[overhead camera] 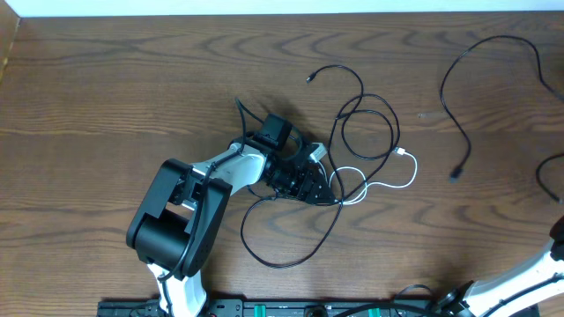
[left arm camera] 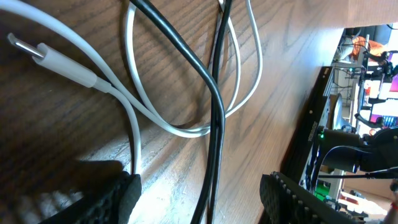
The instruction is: Untangle cables
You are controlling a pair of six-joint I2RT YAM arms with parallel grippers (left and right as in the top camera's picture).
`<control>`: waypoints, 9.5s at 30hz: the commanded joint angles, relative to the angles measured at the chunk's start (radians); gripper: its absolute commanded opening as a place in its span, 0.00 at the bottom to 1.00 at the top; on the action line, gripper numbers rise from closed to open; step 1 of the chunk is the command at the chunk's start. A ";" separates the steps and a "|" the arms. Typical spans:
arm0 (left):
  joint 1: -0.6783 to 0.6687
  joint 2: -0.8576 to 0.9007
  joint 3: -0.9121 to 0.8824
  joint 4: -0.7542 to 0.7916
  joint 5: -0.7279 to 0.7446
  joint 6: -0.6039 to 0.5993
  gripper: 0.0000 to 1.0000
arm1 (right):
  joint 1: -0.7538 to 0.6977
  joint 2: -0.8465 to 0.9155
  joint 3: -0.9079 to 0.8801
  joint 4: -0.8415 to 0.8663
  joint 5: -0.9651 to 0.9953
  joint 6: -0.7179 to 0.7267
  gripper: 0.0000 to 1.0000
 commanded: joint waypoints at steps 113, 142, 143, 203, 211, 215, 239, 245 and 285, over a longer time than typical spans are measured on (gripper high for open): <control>-0.112 -0.634 0.008 -0.331 -0.210 0.106 0.98 | 0.212 -0.036 0.033 -0.023 0.288 0.066 0.99; -0.112 -0.634 0.008 -0.339 -0.243 0.112 0.98 | 0.500 -0.227 -0.176 -0.329 0.755 0.600 0.99; -0.112 -0.634 0.008 -0.339 -0.243 0.115 0.98 | 0.499 -0.291 -0.191 -0.329 0.775 0.589 0.99; -0.112 -0.634 0.008 -0.362 -0.243 0.137 0.98 | 0.077 -0.611 -1.670 1.268 0.712 0.607 0.25; -0.112 -0.634 0.008 -0.362 -0.243 0.137 0.98 | 0.077 -0.619 -1.635 1.310 0.623 0.607 0.01; -0.112 -0.634 0.008 -0.366 -0.243 0.137 0.98 | 0.073 -0.656 -1.542 1.301 0.604 0.606 0.01; -0.112 -0.634 0.008 -0.399 -0.243 0.120 0.98 | -0.184 -0.433 -1.102 1.395 0.491 0.550 0.01; -0.112 -0.634 0.007 -0.398 -0.243 0.106 0.98 | -0.184 -0.217 -0.839 1.133 0.401 0.461 0.08; 0.104 -0.634 0.008 -0.353 -0.572 -0.329 0.98 | 0.754 -0.224 -0.769 0.489 0.207 -0.291 0.99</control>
